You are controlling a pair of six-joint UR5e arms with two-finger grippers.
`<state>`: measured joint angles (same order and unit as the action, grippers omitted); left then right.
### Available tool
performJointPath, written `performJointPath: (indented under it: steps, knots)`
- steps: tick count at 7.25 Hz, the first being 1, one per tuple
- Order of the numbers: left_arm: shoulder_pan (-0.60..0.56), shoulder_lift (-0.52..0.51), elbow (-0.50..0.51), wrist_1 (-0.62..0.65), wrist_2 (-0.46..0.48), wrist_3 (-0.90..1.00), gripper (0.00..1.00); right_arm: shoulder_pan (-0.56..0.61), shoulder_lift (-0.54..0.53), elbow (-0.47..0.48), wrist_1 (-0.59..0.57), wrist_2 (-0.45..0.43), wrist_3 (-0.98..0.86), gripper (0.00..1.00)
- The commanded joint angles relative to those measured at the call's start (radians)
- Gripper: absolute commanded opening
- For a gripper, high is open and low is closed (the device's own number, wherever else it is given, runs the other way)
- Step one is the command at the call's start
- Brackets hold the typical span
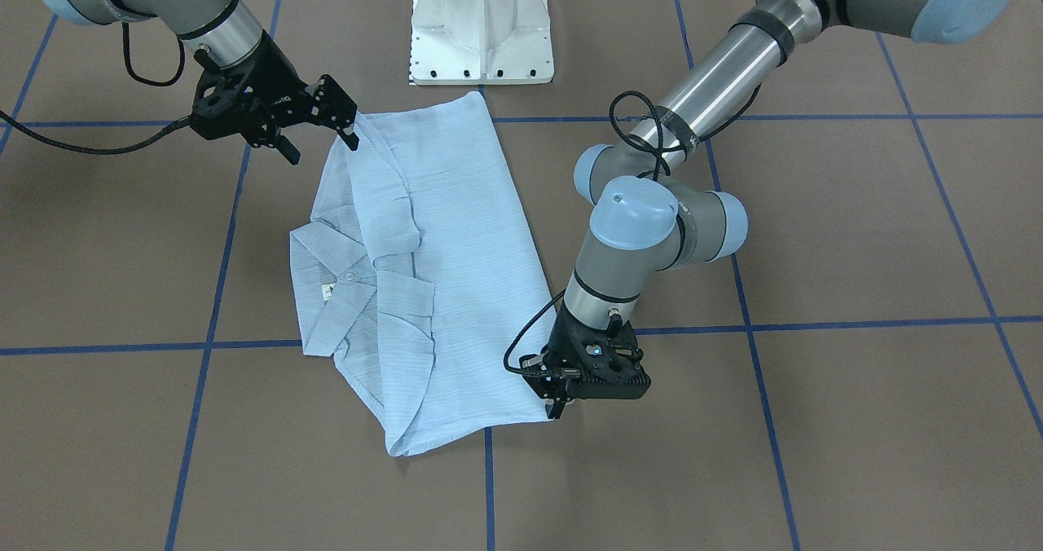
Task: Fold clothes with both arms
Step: 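Turn the shirt lengthwise with both grippers, then lift the left gripper away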
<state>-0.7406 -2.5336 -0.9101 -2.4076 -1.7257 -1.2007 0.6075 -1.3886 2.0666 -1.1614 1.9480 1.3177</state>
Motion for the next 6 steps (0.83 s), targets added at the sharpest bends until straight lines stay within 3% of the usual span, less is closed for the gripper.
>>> performJointPath:
  steps: [1, 3, 4, 5, 6]
  knots:
    - [-0.003, -0.1, 0.152, -0.157, 0.018, 0.007, 0.0, 0.009, 0.011, -0.006, 0.0, -0.003, 0.0, 1.0]
    - [-0.003, -0.134, 0.227, -0.2, 0.062, 0.007, 0.0, 0.014, 0.026, -0.016, 0.0, -0.006, 0.0, 1.0]
    - [-0.005, -0.133, 0.227, -0.2, 0.07, 0.007, 0.06, 0.018, 0.048, -0.032, -0.001, -0.008, 0.0, 1.0]
    - [-0.011, -0.12, 0.215, -0.2, 0.069, 0.006, 0.99, 0.021, 0.068, -0.052, -0.001, -0.008, 0.0, 1.0]
    - [-0.017, -0.044, 0.11, -0.197, 0.066, 0.006, 1.0, 0.028, 0.072, -0.062, -0.003, -0.008, 0.0, 1.0]
